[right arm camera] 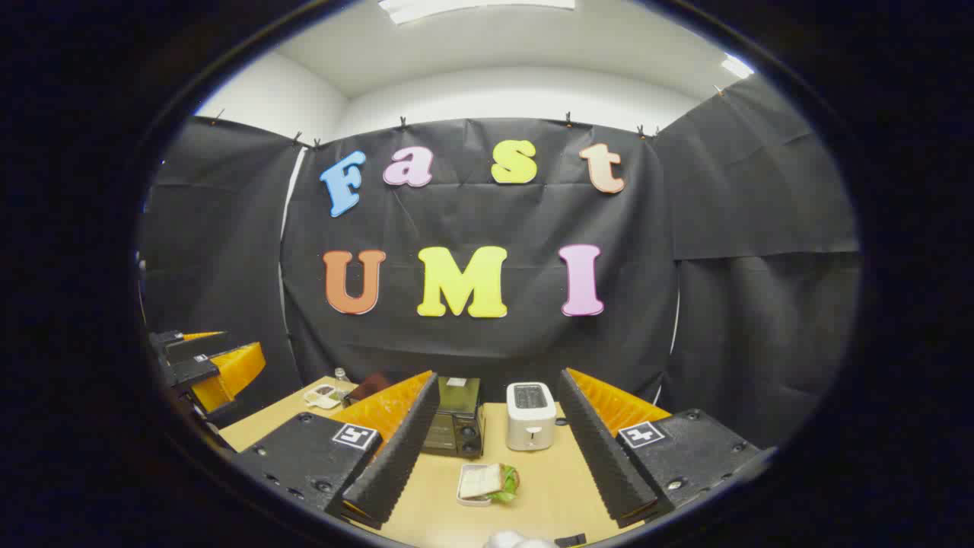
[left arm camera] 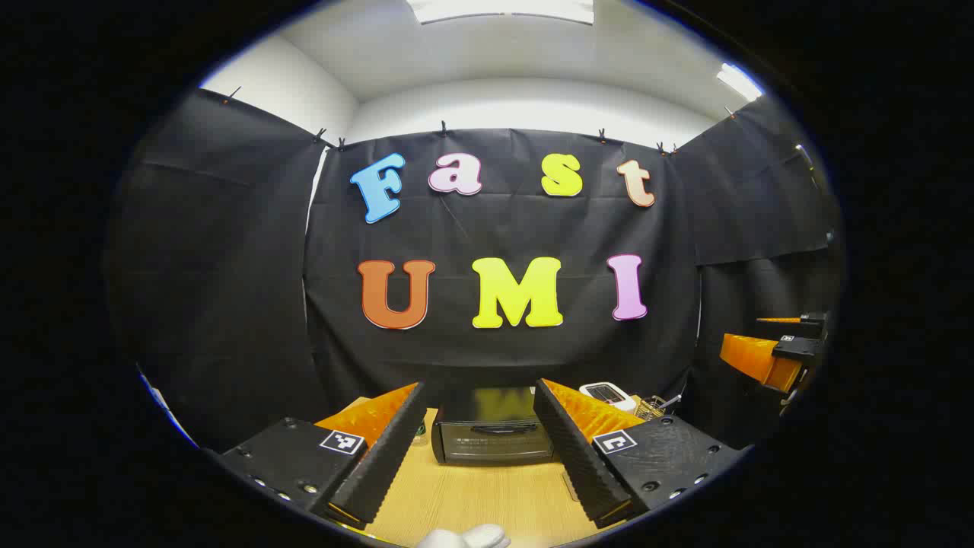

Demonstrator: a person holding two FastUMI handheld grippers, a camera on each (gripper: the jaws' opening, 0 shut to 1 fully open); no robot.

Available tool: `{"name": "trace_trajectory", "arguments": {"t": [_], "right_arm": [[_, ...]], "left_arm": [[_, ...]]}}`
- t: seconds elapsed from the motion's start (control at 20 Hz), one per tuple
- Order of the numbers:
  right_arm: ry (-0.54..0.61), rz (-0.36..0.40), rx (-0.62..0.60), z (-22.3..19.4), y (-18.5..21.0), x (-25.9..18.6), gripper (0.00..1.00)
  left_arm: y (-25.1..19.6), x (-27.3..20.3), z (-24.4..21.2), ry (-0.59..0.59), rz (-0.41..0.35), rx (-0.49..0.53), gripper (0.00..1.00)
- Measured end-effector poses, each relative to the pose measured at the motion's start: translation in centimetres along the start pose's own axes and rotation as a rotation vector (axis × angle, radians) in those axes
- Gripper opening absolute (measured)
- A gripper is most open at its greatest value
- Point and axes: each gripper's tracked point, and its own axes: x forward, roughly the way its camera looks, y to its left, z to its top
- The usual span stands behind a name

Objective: Open the electric oven with the left hand, put the food in, and close the electric oven.

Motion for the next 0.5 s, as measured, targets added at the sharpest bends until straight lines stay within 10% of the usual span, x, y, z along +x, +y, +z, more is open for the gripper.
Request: {"name": "trace_trajectory", "arguments": {"t": [0.5], "right_arm": [[0.000,-0.005,0.005,0.11,-0.20,0.64,0.91]], "left_arm": [[0.32,0.32,-0.08,-0.003,0.007,0.008,0.93]]}}
